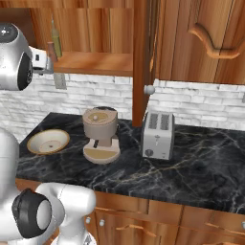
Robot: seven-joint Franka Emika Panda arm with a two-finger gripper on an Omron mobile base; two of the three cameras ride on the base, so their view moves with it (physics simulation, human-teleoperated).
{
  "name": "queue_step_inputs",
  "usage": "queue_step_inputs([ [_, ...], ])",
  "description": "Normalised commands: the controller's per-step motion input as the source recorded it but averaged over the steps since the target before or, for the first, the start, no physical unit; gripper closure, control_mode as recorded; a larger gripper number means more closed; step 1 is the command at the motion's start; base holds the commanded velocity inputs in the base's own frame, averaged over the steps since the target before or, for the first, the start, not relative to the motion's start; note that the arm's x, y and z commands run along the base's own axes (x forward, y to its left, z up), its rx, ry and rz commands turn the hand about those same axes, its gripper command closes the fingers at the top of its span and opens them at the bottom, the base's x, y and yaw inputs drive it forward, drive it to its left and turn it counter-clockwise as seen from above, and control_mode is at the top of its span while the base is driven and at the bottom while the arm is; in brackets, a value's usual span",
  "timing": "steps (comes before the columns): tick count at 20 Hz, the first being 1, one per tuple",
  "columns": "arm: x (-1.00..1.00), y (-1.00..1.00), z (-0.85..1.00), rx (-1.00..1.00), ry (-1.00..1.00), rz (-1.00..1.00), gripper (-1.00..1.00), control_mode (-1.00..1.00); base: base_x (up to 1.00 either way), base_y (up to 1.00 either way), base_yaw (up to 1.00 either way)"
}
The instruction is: Retrieve the bottle and the shaker from the cabinet and place them next to the mixing bowl on the counter. Then add garlic from the fridge to the mixing bowl.
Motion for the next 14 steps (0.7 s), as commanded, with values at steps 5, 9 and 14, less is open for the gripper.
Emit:
queue_step_inputs([
  [5,0.96,0.0,-0.01,0.0,0.02,-0.01,-1.0,-1.0,0.0,0.0,0.0],
  [9,0.63,0.1,0.0,-0.01,0.01,-0.06,-1.0,-1.0,0.0,0.0,0.0],
  [14,0.38,0.43,0.0,-0.07,0.0,-0.1,-1.0,-1.0,0.0,0.0,0.0],
])
